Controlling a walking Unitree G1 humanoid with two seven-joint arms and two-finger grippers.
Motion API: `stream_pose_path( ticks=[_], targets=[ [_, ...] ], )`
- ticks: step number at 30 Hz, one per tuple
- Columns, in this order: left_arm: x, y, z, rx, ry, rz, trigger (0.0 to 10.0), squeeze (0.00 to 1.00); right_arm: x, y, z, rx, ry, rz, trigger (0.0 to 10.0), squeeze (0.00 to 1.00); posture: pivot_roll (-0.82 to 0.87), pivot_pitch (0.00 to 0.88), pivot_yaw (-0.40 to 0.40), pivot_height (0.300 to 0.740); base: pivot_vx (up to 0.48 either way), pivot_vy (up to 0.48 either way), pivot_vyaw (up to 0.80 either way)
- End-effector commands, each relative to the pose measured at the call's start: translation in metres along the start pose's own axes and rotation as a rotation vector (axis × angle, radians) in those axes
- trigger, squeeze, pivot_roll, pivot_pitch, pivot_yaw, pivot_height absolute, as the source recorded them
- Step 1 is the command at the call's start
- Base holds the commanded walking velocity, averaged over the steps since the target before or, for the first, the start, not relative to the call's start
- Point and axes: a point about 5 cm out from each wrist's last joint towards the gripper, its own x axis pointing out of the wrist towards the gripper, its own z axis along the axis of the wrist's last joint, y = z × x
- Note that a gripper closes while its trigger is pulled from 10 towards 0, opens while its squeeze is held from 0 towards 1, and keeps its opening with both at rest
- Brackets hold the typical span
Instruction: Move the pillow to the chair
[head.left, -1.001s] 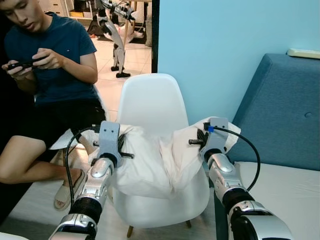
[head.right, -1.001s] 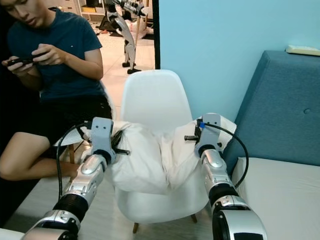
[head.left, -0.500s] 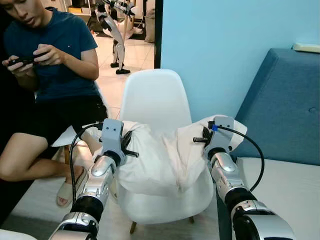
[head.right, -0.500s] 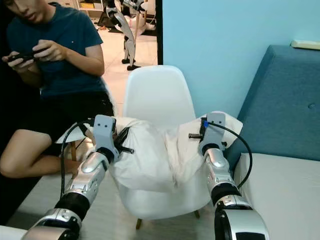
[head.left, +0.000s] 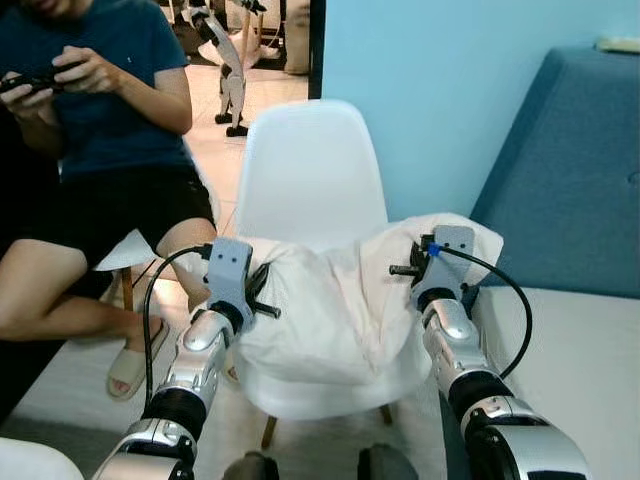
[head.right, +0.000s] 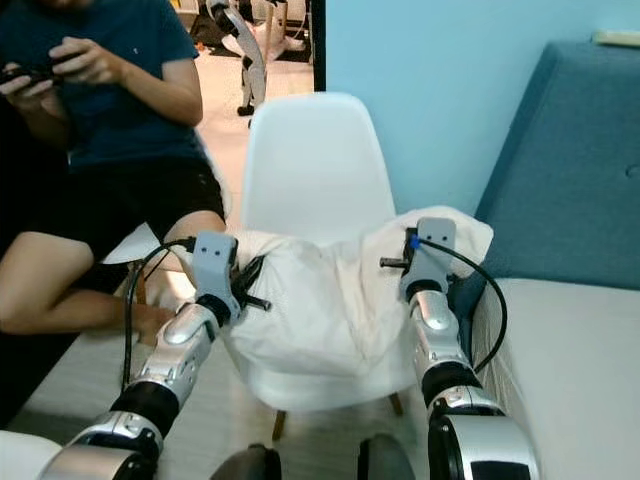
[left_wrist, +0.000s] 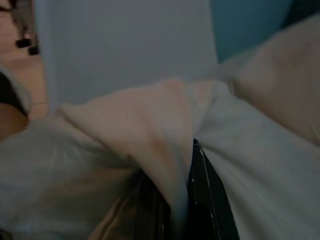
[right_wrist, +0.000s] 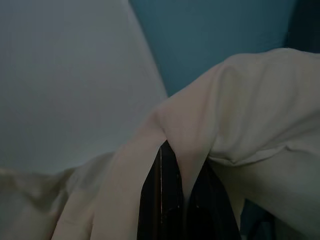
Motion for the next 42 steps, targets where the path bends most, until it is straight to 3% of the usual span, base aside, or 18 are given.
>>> stream_pose_path(
  ticks=[1,6,10,14,18,29,42],
  targets=[
    [0.008,-0.002,0.014,0.057,-0.045,-0.056,10.0,0.00,0.009,0.002,0.022,0.006,-0.103,-0.001,10.0,0.00,-0.02,0.091,0.014,0.630,0.000,0.000,0.00],
    [0.014,0.006,0.024,0.065,-0.074,-0.010,10.0,0.00,0.011,0.004,0.023,-0.009,-0.089,0.020,10.0,0.00,-0.02,0.093,0.010,0.630,0.000,0.000,0.00],
    [0.004,0.012,-0.005,0.090,0.098,0.041,10.0,0.00,0.003,0.010,-0.004,-0.042,0.061,0.047,10.0,0.00,-0.03,0.100,0.006,0.630,0.000,0.000,0.00],
    [-0.006,0.016,-0.024,0.116,0.211,0.081,10.0,0.00,-0.005,0.013,-0.018,-0.040,0.113,0.052,10.0,0.00,-0.03,0.109,0.006,0.630,0.000,0.000,0.00],
    [-0.011,0.022,-0.032,0.144,0.265,0.118,10.0,0.00,-0.007,0.016,-0.021,-0.048,0.119,0.058,10.0,0.00,-0.03,0.116,0.004,0.630,0.000,0.000,0.00],
    [-0.017,0.037,-0.034,0.127,0.288,0.229,10.0,0.00,-0.010,0.022,-0.029,0.035,0.176,0.103,10.0,0.00,-0.02,0.109,-0.010,0.620,0.000,0.000,0.00],
    [-0.021,0.041,-0.036,0.133,0.294,0.265,10.0,0.00,-0.012,0.018,-0.033,0.023,0.197,0.102,10.0,0.00,-0.02,0.099,-0.017,0.580,0.000,0.000,0.00]
  ],
)
